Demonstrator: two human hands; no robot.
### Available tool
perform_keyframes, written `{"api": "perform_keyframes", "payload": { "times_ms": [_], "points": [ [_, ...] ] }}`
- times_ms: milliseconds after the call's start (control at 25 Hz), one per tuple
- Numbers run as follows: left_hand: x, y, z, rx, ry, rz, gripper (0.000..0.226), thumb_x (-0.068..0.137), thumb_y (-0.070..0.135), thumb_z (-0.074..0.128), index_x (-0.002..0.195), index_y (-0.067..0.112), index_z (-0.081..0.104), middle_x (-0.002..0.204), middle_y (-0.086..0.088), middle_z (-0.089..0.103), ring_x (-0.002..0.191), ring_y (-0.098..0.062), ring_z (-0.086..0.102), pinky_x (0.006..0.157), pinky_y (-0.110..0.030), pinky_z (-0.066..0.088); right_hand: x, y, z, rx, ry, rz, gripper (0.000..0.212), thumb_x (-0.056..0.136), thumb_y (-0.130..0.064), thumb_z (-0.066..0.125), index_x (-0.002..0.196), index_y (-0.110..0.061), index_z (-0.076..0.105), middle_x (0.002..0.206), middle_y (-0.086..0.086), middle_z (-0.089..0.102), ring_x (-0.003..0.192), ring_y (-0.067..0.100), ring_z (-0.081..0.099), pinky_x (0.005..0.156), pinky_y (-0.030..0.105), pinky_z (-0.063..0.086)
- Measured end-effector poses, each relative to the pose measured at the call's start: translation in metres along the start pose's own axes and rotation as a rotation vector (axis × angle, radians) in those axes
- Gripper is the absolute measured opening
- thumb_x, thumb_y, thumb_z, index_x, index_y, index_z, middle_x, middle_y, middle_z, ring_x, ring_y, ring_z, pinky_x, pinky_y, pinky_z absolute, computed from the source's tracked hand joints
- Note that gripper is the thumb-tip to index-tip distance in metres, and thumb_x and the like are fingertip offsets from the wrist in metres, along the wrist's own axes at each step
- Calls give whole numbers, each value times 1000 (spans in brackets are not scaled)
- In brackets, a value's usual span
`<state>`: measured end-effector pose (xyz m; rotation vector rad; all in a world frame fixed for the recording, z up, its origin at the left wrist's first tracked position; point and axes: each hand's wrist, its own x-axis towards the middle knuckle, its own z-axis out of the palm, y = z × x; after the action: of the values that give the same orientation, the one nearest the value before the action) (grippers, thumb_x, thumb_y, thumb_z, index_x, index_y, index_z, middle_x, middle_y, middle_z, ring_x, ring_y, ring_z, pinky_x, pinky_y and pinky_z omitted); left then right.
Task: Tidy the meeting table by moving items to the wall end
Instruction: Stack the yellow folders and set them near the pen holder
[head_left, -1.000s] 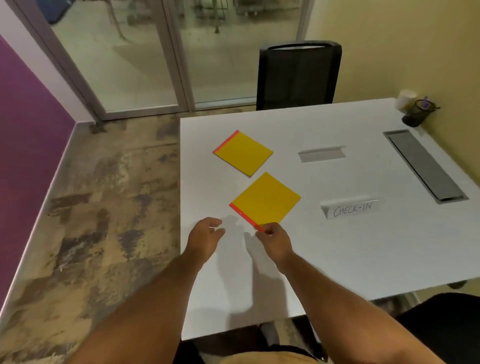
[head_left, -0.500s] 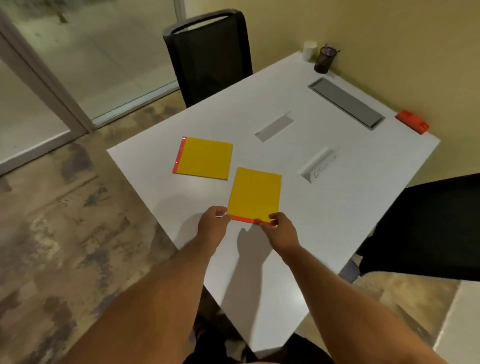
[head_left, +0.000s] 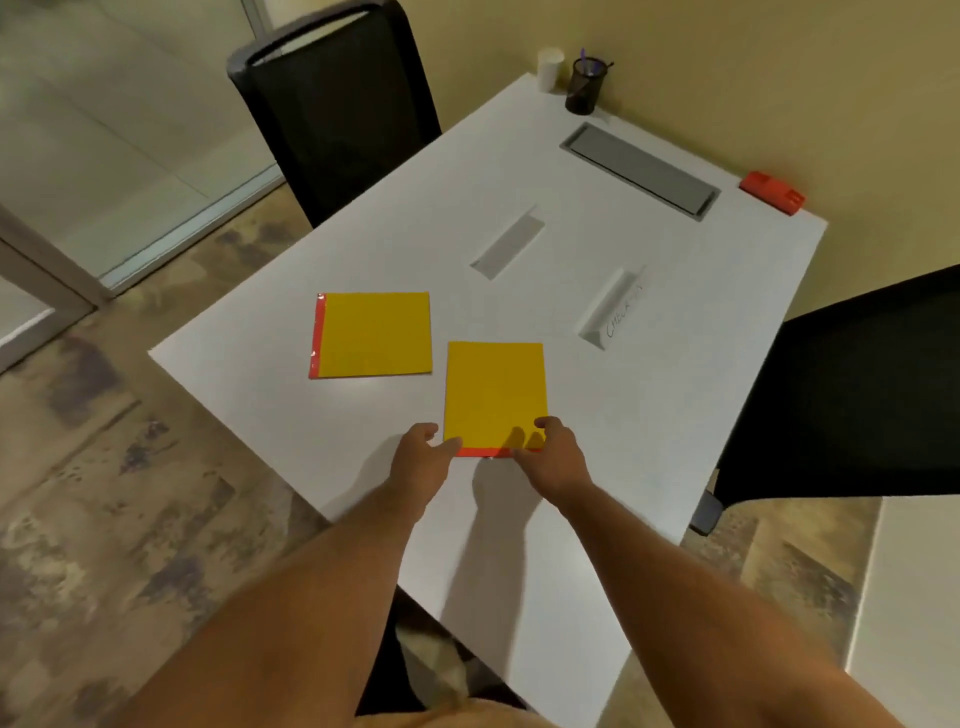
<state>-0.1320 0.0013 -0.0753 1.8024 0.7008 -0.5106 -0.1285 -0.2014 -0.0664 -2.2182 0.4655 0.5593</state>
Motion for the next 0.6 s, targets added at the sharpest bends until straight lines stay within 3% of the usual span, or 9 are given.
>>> {"api": "perform_keyframes", "payload": {
  "times_ms": [80, 160, 280, 400, 520, 600],
  "points": [
    [34, -1, -6, 78, -79, -12, 66, 95, 30, 74, 151, 11, 45, 153, -11, 53, 131, -34, 58, 110, -47, 51, 17, -1, 13, -35, 30, 85, 77, 85, -33, 78, 152, -11, 46, 146, 15, 55, 131, 37, 58, 104, 48, 53],
    [64, 8, -11, 164, -185, -49, 67, 93, 24, 75, 151, 12, 45, 147, -13, 57, 123, -33, 63, 105, -47, 55, 30, -9, 28, 10, 122, 181, 70, 81, -32, 76, 144, -11, 53, 140, 16, 58, 130, 38, 58, 103, 45, 52],
    [89, 30, -21, 51, -357, -253, 51, 89, 15, 81, 133, 15, 56, 121, -17, 66, 98, -30, 66, 85, -41, 57, 19, -29, 51, 69, 215, 311, 69, 87, -26, 75, 149, -10, 49, 145, 19, 51, 135, 40, 53, 108, 45, 46],
    [119, 46, -42, -61, -499, -384, 37, 88, 9, 80, 121, -1, 68, 128, -23, 69, 115, -38, 68, 98, -53, 57, 25, -46, 57, 253, 348, 506, 78, 89, -33, 76, 155, -11, 41, 148, 19, 51, 134, 40, 55, 108, 47, 49],
    [133, 62, -61, -120, -567, -279, 33, 89, -3, 73, 121, 2, 66, 122, -23, 71, 101, -38, 71, 82, -57, 63, 23, -59, 67, 402, 410, 578, 76, 93, -32, 76, 156, -10, 40, 145, 16, 58, 128, 34, 62, 98, 38, 52],
    [136, 76, -74, -94, -573, -169, 40, 88, -9, 71, 123, 8, 63, 118, -23, 70, 93, -36, 70, 80, -59, 63, 21, -68, 74, 501, 357, 608, 71, 92, -38, 77, 151, -12, 46, 131, 15, 67, 110, 31, 69, 87, 39, 58]
  ]
}}
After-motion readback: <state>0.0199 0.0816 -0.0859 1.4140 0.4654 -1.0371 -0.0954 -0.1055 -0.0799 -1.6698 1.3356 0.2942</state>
